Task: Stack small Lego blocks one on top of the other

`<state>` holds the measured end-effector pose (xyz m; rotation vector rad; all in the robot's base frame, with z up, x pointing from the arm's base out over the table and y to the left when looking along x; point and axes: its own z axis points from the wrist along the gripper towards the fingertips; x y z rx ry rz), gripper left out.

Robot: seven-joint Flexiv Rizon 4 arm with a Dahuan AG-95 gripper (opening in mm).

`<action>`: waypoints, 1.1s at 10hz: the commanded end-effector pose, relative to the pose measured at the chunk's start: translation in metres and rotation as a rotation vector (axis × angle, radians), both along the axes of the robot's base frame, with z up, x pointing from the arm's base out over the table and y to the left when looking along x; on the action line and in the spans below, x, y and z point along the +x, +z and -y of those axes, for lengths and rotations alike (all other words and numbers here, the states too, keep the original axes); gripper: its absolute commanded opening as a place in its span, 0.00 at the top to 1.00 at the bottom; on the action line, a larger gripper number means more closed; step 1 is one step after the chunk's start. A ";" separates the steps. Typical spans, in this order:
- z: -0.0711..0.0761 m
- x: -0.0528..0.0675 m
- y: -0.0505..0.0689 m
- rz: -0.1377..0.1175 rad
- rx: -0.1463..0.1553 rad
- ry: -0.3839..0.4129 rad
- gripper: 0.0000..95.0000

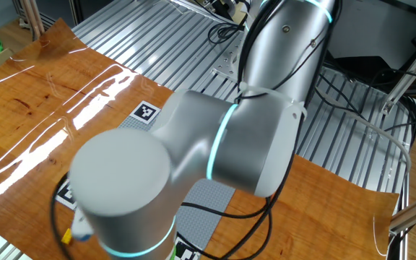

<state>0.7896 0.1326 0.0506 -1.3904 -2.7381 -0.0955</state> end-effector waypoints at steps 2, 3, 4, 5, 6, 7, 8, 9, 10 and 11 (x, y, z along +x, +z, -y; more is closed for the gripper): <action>0.004 0.000 0.011 -0.032 0.017 0.434 0.60; 0.005 0.000 0.012 -0.036 0.023 0.480 0.80; 0.005 0.000 0.013 -0.030 0.024 0.548 0.80; 0.006 0.000 0.014 -0.024 0.026 0.613 0.80; 0.006 0.000 0.013 -0.022 0.022 0.652 1.00; 0.005 0.000 0.012 -0.013 0.022 0.689 1.00; 0.005 0.000 0.011 -0.012 0.016 0.731 1.00; 0.005 0.000 0.011 -0.013 0.012 0.753 1.00; 0.007 0.000 0.010 -0.013 0.007 0.772 1.00; 0.008 0.001 0.010 -0.015 0.009 0.775 1.00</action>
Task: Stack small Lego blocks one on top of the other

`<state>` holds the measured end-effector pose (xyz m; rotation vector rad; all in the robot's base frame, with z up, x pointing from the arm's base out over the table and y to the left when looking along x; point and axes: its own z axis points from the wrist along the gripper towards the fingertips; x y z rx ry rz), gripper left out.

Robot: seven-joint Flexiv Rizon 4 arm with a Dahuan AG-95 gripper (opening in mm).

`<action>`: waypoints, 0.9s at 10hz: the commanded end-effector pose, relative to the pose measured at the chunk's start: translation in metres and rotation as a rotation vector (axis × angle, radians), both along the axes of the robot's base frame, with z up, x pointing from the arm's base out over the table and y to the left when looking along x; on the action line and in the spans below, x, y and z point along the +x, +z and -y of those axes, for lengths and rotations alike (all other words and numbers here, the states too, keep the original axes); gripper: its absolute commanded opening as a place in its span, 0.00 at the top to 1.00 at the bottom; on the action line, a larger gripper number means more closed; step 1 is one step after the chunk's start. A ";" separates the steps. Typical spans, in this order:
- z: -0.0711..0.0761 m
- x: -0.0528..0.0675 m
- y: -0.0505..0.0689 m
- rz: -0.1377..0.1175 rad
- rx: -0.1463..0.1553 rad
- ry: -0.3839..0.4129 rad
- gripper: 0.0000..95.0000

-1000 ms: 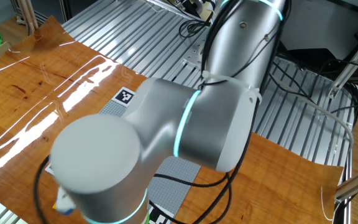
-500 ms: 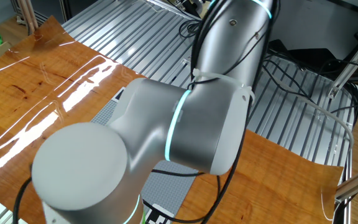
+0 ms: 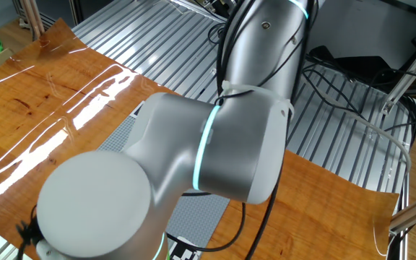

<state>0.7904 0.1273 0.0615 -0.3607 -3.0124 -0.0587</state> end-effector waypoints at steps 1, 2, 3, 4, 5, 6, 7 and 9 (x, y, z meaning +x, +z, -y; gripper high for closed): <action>0.005 0.000 -0.002 -0.003 0.006 0.080 1.00; 0.006 0.000 -0.002 -0.004 0.008 0.079 1.00; 0.006 0.000 -0.003 -0.004 -0.001 0.071 1.00; 0.006 0.000 -0.003 -0.007 -0.002 0.066 1.00; 0.006 0.000 -0.003 -0.011 -0.001 0.070 1.00; 0.006 0.000 -0.003 -0.010 0.000 0.075 1.00; 0.006 0.000 -0.002 -0.005 0.000 0.079 1.00; 0.007 0.001 -0.001 0.001 0.010 0.072 1.00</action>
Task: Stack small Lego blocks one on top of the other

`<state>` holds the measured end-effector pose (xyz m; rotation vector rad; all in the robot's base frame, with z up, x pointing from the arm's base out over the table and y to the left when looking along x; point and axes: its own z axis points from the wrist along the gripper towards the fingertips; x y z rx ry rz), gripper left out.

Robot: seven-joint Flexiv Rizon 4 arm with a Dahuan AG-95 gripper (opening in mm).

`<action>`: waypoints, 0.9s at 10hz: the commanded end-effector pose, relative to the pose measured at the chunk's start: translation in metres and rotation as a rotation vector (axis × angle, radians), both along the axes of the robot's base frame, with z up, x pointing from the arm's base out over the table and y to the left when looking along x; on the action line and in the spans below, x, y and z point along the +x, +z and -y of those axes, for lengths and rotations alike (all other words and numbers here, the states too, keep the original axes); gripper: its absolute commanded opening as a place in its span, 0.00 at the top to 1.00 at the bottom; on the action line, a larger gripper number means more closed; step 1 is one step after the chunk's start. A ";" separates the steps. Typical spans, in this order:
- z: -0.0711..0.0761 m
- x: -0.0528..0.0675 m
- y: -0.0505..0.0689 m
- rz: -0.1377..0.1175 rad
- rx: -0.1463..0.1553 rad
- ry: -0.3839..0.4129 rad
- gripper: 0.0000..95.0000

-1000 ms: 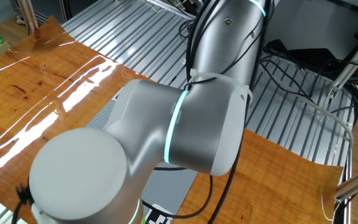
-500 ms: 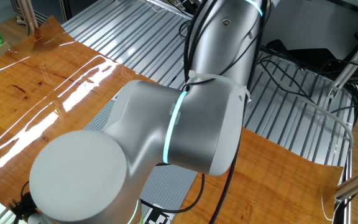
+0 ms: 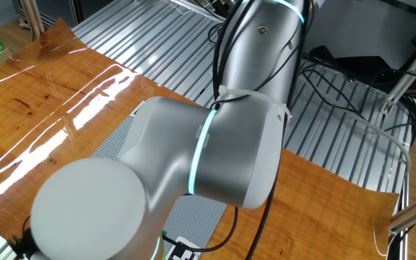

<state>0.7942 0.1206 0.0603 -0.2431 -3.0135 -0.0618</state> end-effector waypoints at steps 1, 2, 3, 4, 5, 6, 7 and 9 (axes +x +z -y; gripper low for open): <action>0.001 -0.003 0.001 0.010 0.008 -0.005 1.00; 0.002 -0.003 0.002 0.010 0.015 -0.002 1.00; 0.002 -0.003 0.003 0.009 0.021 -0.001 1.00; 0.002 -0.003 0.004 0.015 0.018 0.006 1.00; 0.002 -0.003 0.004 0.019 0.013 0.015 1.00; 0.003 -0.003 0.004 0.019 0.013 0.016 1.00; 0.002 -0.003 0.005 0.019 0.011 0.013 1.00; 0.003 -0.003 0.005 0.019 0.006 0.013 1.00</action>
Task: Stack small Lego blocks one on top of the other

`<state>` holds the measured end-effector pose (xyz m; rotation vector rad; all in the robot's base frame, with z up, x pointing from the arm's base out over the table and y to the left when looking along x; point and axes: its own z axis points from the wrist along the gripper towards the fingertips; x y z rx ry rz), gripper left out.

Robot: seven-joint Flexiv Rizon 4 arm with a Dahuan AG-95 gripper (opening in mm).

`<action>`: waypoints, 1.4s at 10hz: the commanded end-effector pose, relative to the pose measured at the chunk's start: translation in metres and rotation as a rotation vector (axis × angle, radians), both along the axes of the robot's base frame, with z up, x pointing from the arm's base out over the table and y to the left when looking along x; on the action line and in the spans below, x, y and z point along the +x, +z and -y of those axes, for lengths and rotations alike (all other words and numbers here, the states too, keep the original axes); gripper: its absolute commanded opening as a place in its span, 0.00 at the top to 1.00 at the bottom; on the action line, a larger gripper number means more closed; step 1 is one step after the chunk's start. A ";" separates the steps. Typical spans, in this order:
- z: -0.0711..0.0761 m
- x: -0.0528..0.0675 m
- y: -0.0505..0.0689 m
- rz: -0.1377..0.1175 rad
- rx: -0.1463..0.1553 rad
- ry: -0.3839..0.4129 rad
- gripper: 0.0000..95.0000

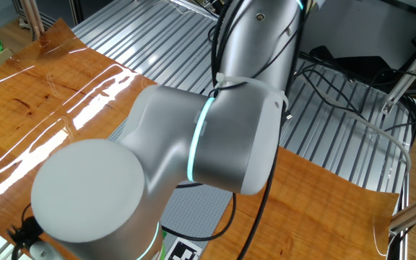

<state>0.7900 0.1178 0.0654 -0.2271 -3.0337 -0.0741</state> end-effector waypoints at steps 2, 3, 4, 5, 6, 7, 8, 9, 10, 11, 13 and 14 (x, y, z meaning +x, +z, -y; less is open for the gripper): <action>0.000 0.001 0.000 0.003 -0.001 0.014 1.00; 0.000 0.001 0.000 0.017 -0.001 0.025 1.00; 0.000 0.001 0.000 0.030 -0.002 0.031 1.00; 0.000 0.001 0.001 0.035 -0.002 0.033 1.00; 0.000 0.001 0.001 0.038 -0.001 0.034 1.00; 0.001 0.001 0.002 0.037 -0.002 0.032 1.00; 0.001 0.001 0.002 0.036 -0.002 0.028 1.00; 0.001 0.001 0.003 0.035 -0.004 0.026 1.00; 0.001 0.001 0.003 0.035 -0.004 0.028 1.00; 0.001 0.001 0.003 0.035 -0.003 0.031 1.00; 0.001 0.001 0.003 0.035 -0.001 0.040 1.00; 0.001 0.001 0.003 0.035 -0.001 0.045 1.00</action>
